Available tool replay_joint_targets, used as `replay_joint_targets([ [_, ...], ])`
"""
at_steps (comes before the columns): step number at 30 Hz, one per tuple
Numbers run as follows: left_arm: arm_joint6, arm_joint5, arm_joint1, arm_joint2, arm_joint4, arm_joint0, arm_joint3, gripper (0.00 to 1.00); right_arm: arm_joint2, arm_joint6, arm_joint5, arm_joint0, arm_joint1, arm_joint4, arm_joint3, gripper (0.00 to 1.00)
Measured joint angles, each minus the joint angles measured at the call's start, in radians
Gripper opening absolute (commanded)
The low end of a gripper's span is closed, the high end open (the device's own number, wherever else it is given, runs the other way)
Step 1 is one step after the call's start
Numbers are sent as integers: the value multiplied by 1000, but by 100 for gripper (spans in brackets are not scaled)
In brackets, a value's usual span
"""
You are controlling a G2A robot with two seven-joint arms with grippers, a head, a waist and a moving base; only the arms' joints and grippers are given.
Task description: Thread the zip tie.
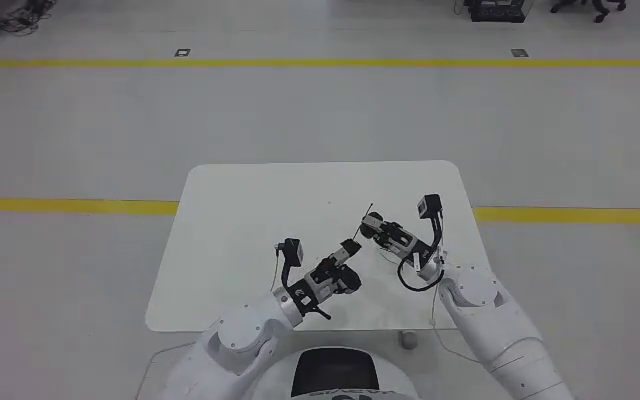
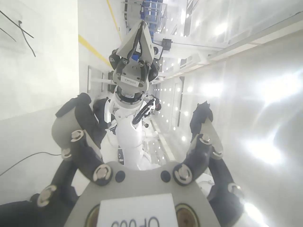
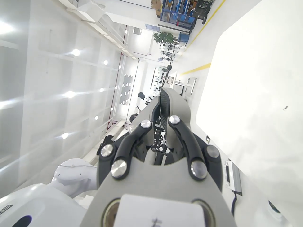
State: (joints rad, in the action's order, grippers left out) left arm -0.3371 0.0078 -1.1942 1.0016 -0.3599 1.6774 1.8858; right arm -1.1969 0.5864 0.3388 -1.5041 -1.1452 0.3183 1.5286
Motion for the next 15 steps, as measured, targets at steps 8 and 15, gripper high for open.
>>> replay_joint_targets([
  [8, 91, -42, -4, -22, 50, -9, -13, 100, 20, -10, -1, -16, -5, 13, 11, 0],
  [15, 122, -49, -5, -25, 66, -15, -13, 100, 20, -4, -3, -17, -5, 15, 10, 0],
])
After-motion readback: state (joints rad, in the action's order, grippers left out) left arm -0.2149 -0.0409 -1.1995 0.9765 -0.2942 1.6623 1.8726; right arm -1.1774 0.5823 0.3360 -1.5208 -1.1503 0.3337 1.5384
